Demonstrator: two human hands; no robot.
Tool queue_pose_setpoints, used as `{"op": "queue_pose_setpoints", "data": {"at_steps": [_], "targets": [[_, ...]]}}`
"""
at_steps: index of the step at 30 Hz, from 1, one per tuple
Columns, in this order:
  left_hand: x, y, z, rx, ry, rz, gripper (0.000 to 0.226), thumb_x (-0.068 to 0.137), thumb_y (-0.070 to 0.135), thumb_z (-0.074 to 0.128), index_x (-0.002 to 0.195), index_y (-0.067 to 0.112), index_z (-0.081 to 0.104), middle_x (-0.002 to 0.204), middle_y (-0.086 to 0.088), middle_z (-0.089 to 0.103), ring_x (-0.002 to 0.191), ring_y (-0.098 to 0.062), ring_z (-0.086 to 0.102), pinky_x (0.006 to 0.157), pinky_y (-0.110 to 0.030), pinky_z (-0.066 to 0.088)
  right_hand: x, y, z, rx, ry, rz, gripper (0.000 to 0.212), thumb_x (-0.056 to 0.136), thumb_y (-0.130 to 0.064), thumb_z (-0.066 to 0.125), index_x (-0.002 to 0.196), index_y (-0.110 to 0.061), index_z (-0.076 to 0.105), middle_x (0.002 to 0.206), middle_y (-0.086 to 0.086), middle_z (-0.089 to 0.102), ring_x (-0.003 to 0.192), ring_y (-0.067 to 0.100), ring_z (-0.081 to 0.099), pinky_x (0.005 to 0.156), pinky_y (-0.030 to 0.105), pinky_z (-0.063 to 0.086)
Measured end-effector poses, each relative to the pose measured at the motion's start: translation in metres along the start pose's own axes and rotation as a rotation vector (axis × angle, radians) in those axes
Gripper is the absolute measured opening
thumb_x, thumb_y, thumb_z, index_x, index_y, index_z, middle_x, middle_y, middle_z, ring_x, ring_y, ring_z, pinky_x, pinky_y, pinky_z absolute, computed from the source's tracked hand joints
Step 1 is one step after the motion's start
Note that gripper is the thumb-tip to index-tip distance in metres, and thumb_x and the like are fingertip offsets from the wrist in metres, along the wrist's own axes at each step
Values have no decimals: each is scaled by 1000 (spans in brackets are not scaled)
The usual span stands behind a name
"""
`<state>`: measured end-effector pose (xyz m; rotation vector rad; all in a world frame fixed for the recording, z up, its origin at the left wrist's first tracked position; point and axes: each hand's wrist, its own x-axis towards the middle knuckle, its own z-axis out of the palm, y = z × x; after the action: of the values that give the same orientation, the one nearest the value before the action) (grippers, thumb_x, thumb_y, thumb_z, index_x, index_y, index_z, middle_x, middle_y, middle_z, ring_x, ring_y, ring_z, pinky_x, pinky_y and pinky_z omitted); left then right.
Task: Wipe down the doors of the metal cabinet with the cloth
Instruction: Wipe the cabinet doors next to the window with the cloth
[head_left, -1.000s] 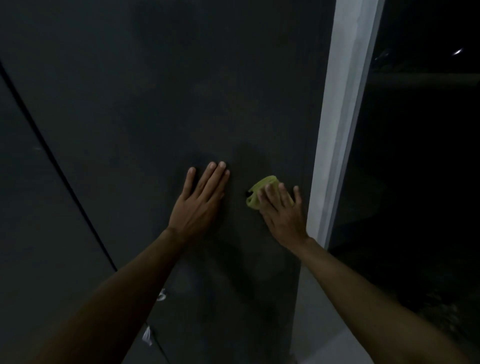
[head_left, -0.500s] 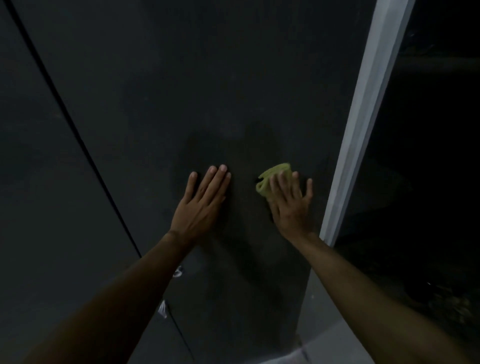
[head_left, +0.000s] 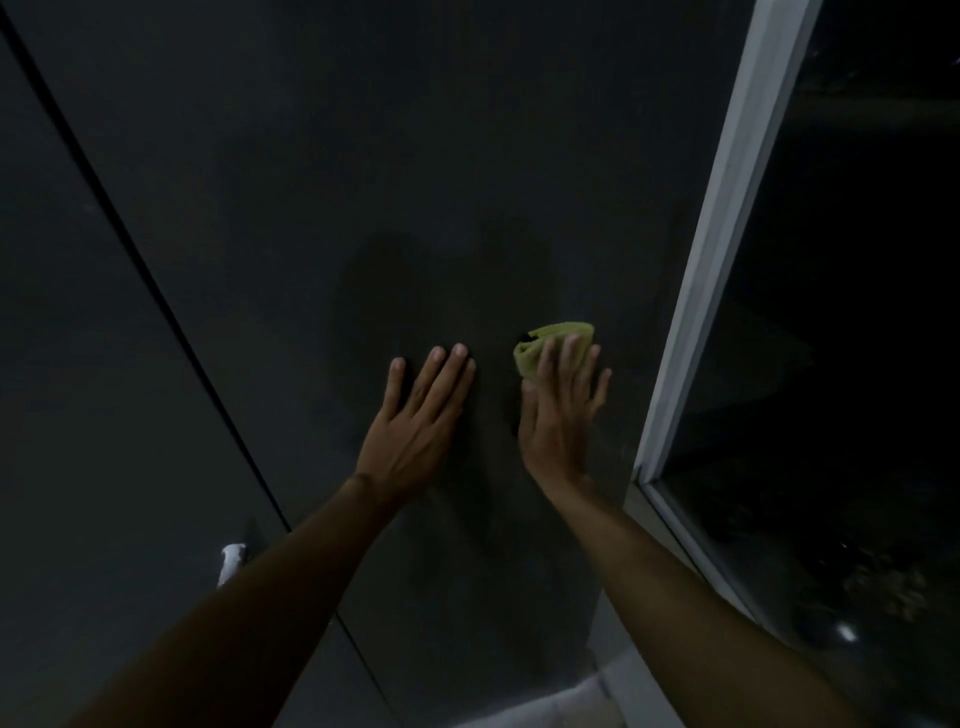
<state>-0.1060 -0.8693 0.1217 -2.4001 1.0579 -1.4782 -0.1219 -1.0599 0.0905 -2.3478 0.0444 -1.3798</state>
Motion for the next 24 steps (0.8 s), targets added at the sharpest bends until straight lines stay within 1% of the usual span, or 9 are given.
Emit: {"op": "queue_pose_setpoints", "data": {"at_steps": [3, 5, 8, 11, 15, 17, 20, 22, 24], "targets": [[8, 10, 3, -22, 3, -11, 60, 97, 23, 31, 151, 6, 13, 162, -9, -3, 149, -24, -7, 118, -52, -4, -27, -12, 17, -27, -34, -214, 62, 103, -30, 31, 154, -29, -4, 161, -7, -14, 149, 23, -12, 115, 58, 7], [8, 19, 4, -31, -18, -29, 61, 95, 23, 30, 150, 4, 12, 160, -11, 3, 148, -24, -10, 118, -51, -3, -46, -1, 22, -63, -34, -273, 60, 104, -31, 29, 154, -28, -4, 161, -7, -16, 149, 21, -13, 113, 58, 10], [2, 32, 5, -34, -67, -24, 61, 92, 17, 30, 149, 3, 14, 155, -13, 17, 148, -25, -13, 117, -51, -1, -58, 24, 19, -45, -8, -119, 70, 100, -31, 36, 153, -28, -8, 161, -8, -18, 148, 21, -13, 114, 57, 6], [3, 46, 11, -28, -89, -21, 61, 90, 16, 32, 149, 3, 20, 154, -14, 18, 147, -25, -14, 117, -51, -2, -58, 30, 20, 65, 48, 163, 60, 104, -35, 26, 153, -29, -9, 161, -7, -14, 148, 26, -5, 115, 55, 5], [3, 70, 17, -52, -100, -25, 55, 92, 17, 29, 146, 3, 30, 153, -13, 21, 148, -27, -10, 117, -50, 3, -76, 25, 25, 60, -26, 33, 56, 105, -39, 18, 153, -30, -9, 161, -9, -17, 148, 21, -13, 115, 53, 3], [3, 78, 22, -52, -106, -37, 57, 91, 17, 30, 146, 3, 30, 154, -15, 21, 148, -33, -2, 118, -49, 0, -85, 38, 20, 22, -56, 41, 57, 104, -41, 15, 153, -30, -12, 161, -6, -15, 148, 23, -13, 115, 51, 1], [5, 85, 29, -21, -110, -54, 62, 90, 16, 34, 149, 4, 22, 160, -17, 6, 147, -37, -2, 119, -50, -5, -58, 49, 11, 76, 37, 289, 57, 105, -37, 20, 152, -15, -2, 156, 16, 9, 144, 40, 10, 115, 55, 7], [6, 89, 34, -10, -103, -66, 61, 93, 19, 35, 150, 5, 18, 160, -16, -11, 147, -37, -9, 119, -51, -4, -29, 46, 7, 155, 110, 389, 55, 104, -34, 24, 150, -13, 2, 155, 19, 12, 144, 39, 10, 116, 56, 7], [7, 92, 37, -12, -95, -79, 59, 95, 22, 36, 149, 4, 19, 160, -16, -14, 147, -39, -2, 119, -52, -2, -17, 44, 8, 136, 133, 312, 53, 106, -36, 20, 152, -20, -1, 158, 13, 10, 146, 31, 3, 119, 48, 0]]}}
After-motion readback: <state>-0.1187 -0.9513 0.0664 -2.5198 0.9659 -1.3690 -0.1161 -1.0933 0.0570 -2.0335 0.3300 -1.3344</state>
